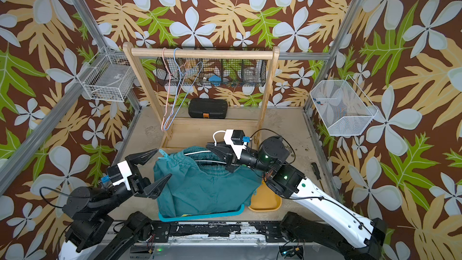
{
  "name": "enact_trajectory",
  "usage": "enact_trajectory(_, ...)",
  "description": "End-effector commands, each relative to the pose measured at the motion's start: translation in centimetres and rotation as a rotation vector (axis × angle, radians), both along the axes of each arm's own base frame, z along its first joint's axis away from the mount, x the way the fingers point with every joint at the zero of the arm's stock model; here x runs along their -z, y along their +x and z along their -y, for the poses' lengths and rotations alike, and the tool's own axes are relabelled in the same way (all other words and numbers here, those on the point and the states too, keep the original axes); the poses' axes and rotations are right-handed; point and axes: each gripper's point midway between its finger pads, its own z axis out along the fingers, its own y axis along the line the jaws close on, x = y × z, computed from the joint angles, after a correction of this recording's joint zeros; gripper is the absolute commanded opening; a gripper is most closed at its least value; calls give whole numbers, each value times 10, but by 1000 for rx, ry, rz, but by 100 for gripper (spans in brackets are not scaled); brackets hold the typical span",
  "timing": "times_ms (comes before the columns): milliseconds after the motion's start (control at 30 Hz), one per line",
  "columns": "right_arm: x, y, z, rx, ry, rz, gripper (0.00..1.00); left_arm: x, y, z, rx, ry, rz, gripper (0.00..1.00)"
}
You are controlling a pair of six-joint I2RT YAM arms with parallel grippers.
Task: Remove the clothespins securing shorts to the hanger
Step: Remove the clothespin from the hanger.
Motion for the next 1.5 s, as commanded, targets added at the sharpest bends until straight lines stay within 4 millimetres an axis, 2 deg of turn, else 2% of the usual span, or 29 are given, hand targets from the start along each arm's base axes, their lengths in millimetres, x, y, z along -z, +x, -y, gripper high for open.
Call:
enact_trajectory(0,-8,-16,2,-66,18,67,0,-9,-4,-7,-41,13,50,93)
enact_trajectory(233,-6,-41,4,-175,-2,144,0,6,-28,17,146,163,67,92)
enact_trajectory(367,-7,-47,6,-197,-2,166,0,7,-38,20,198,188,89,87)
enact_trajectory(500,-5,-49,4,-219,-7,167,0,10,-38,23,215,201,74,65)
enact_trajectory(667,-5,-50,4,-224,-2,169,0,14,-39,27,252,207,55,53)
enact_trajectory(733,-6,-49,3,-225,-2,170,0,15,-40,28,261,209,56,41)
enact_trajectory(833,-7,-48,2,-220,-1,168,0,17,-39,29,263,208,47,27)
enact_trajectory(933,-7,-46,2,-214,2,168,0,17,-37,28,254,197,33,4)
enact_trajectory(967,-6,-45,1,-213,1,165,0,16,-35,27,242,183,25,0)
enact_trajectory(1067,-5,-42,-2,-208,1,159,0,15,-29,24,209,158,13,0)
enact_trajectory(1200,1,-35,-6,-193,-8,142,0,10,-19,16,129,126,16,0)
enact_trajectory(1300,7,-25,-9,-158,-21,117,0,-2,-6,0,-4,58,37,0)
enact_trajectory(1400,14,-12,-14,-108,-39,88,0,-23,9,-39,-231,-106,67,0)
enact_trajectory(1467,20,-3,-17,-79,-43,63,0,-31,12,-68,-366,-223,90,0)
